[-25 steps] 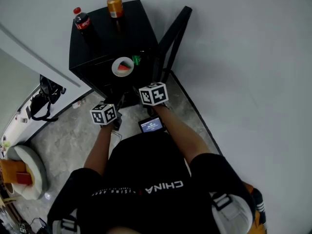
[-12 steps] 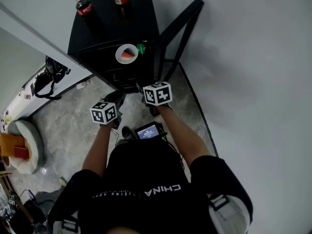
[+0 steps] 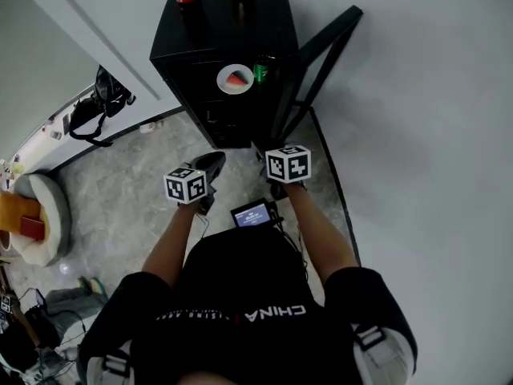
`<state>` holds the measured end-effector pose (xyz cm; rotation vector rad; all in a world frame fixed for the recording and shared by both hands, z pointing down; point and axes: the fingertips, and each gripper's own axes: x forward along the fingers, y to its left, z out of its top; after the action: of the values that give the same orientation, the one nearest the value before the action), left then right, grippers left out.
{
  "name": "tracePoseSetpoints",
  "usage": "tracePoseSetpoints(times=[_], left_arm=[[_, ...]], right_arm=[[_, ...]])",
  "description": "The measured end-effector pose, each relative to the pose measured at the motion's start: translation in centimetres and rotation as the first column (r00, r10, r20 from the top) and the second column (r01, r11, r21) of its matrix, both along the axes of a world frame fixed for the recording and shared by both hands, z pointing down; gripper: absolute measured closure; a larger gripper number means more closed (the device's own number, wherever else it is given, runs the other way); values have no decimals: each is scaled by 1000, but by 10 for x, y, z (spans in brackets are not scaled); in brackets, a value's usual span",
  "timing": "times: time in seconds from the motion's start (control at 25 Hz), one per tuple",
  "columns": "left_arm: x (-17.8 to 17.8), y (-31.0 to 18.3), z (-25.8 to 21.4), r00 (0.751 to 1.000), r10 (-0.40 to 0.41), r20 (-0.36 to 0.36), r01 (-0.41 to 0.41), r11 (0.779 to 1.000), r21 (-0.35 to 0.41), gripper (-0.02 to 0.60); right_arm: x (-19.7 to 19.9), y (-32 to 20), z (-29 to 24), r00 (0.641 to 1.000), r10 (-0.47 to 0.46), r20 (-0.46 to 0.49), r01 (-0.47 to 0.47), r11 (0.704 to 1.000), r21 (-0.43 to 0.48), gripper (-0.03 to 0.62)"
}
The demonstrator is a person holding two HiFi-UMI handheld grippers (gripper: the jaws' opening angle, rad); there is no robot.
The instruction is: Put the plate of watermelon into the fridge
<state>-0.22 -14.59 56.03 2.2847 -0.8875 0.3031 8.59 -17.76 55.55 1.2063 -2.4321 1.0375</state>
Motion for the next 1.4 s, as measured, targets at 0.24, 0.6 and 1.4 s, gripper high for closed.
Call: tracePoseSetpoints(times=[0.24,0.6,1.4], left_arm=[[-45,55,-7,998,61,-5,-61,997,40,568],[-116,127,3,999,22,26,-24,997,72,569],[-95,255,-6,996,84,14,-84,995,57,569]], right_arm=[[-46,38,-5,998,39,-41,-38,999,14,576],[-85,125,2,987,134,-89,-133,991,24,576],[-71,267,-15,975,132,-178,-130,991,24,577]])
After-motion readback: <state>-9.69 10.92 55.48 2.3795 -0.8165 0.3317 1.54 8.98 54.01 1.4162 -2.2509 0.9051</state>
